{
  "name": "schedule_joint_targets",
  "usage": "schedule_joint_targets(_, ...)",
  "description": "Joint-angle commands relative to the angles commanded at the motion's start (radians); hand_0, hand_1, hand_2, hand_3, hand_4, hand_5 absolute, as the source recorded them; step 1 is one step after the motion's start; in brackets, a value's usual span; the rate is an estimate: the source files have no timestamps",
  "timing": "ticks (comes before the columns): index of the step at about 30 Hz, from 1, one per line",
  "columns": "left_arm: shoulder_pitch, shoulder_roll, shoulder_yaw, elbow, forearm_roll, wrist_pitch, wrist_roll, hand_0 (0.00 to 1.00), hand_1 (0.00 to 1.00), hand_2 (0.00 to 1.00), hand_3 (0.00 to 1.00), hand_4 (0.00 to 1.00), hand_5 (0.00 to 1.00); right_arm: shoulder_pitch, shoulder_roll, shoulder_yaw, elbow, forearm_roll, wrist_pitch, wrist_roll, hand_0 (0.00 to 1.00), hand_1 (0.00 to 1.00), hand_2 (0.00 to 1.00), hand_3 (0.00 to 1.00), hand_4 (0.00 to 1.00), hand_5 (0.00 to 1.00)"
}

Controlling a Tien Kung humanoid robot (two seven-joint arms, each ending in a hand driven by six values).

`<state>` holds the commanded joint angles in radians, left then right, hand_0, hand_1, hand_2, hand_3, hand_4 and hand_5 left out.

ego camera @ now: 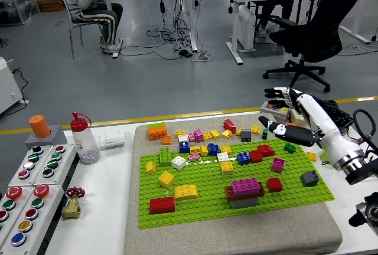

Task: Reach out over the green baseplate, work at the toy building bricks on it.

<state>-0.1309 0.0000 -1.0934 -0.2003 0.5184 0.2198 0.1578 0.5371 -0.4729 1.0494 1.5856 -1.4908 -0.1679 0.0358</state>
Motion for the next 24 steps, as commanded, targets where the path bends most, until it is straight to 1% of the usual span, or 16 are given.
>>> schedule_joint_targets(2, 0.001, 0.0, 0.001, 0.0, -0.002, 0.0, 0.0, 0.705, 0.665, 0.68, 0.625, 0.456, 0.998, 0.013, -0.002, -0.021, 0.008, -0.036, 0.007, -0.008, 0.735, 0.715, 0.69, 0.731, 0.717, 0.193)
schedule_joint_targets(3, 0.002, 0.0, 0.003, 0.0, -0.003, 0.001, 0.0, 0.705, 0.665, 0.68, 0.625, 0.456, 0.998, 0.023, -0.004, -0.036, 0.014, -0.059, 0.015, -0.016, 0.737, 0.719, 0.681, 0.713, 0.718, 0.192)
schedule_joint_targets(4, 0.003, 0.0, 0.005, 0.0, -0.007, 0.002, 0.0, 0.705, 0.665, 0.68, 0.625, 0.456, 0.998, 0.042, -0.005, -0.059, 0.024, -0.1, 0.035, -0.03, 0.737, 0.719, 0.681, 0.713, 0.718, 0.192)
schedule_joint_targets(7, 0.004, 0.0, 0.009, 0.0, -0.01, 0.003, 0.0, 0.705, 0.665, 0.68, 0.625, 0.456, 0.998, 0.076, -0.006, -0.109, 0.044, -0.187, 0.073, -0.057, 0.737, 0.719, 0.681, 0.713, 0.718, 0.192)
schedule_joint_targets(8, 0.004, 0.0, 0.011, 0.0, -0.012, 0.003, 0.0, 0.705, 0.665, 0.68, 0.625, 0.456, 0.998, 0.094, -0.004, -0.137, 0.053, -0.228, 0.095, -0.071, 0.737, 0.719, 0.681, 0.713, 0.718, 0.192)
schedule_joint_targets(9, 0.004, 0.0, 0.012, 0.0, -0.013, 0.004, 0.0, 0.705, 0.664, 0.676, 0.62, 0.452, 0.998, 0.108, 0.0, -0.156, 0.056, -0.254, 0.113, -0.082, 0.764, 0.725, 0.675, 0.705, 0.741, 0.249)
schedule_joint_targets(13, 0.004, 0.0, 0.016, -0.001, -0.017, 0.005, 0.001, 0.705, 0.664, 0.676, 0.62, 0.452, 0.998, 0.165, 0.017, -0.239, 0.061, -0.361, 0.182, -0.122, 0.764, 0.725, 0.675, 0.705, 0.741, 0.249)
schedule_joint_targets(14, 0.003, 0.0, 0.016, -0.001, -0.017, 0.005, 0.001, 0.705, 0.664, 0.676, 0.62, 0.452, 0.998, 0.177, 0.022, -0.257, 0.061, -0.383, 0.194, -0.129, 0.764, 0.725, 0.675, 0.705, 0.741, 0.249)
schedule_joint_targets(15, 0.003, 0.0, 0.016, -0.001, -0.017, 0.005, 0.001, 0.704, 0.662, 0.675, 0.615, 0.451, 0.998, 0.185, 0.025, -0.274, 0.061, -0.403, 0.202, -0.134, 0.774, 0.729, 0.681, 0.713, 0.72, 0.223)
schedule_joint_targets(19, 0.002, 0.0, 0.019, -0.001, -0.021, 0.006, 0.002, 0.704, 0.662, 0.675, 0.615, 0.451, 0.998, 0.24, 0.051, -0.345, 0.046, -0.473, 0.234, -0.16, 0.774, 0.729, 0.681, 0.713, 0.72, 0.223)
schedule_joint_targets(20, 0.002, 0.0, 0.02, -0.001, -0.023, 0.006, 0.002, 0.704, 0.662, 0.675, 0.615, 0.451, 0.998, 0.256, 0.06, -0.365, 0.038, -0.483, 0.241, -0.167, 0.774, 0.729, 0.681, 0.713, 0.72, 0.223)
schedule_joint_targets(21, 0.002, 0.0, 0.021, -0.001, -0.024, 0.006, 0.003, 0.704, 0.662, 0.674, 0.614, 0.449, 0.998, 0.27, 0.071, -0.381, 0.028, -0.489, 0.248, -0.173, 0.792, 0.748, 0.703, 0.736, 0.72, 0.23)
schedule_joint_targets(23, 0.002, 0.0, 0.022, -0.002, -0.025, 0.007, 0.003, 0.704, 0.662, 0.674, 0.614, 0.449, 0.998, 0.29, 0.088, -0.404, 0.012, -0.496, 0.258, -0.182, 0.792, 0.748, 0.703, 0.736, 0.72, 0.23)
schedule_joint_targets(24, 0.002, 0.0, 0.022, -0.002, -0.025, 0.007, 0.004, 0.704, 0.662, 0.674, 0.614, 0.449, 0.998, 0.307, 0.104, -0.422, -0.006, -0.498, 0.262, -0.189, 0.792, 0.748, 0.703, 0.736, 0.72, 0.23)
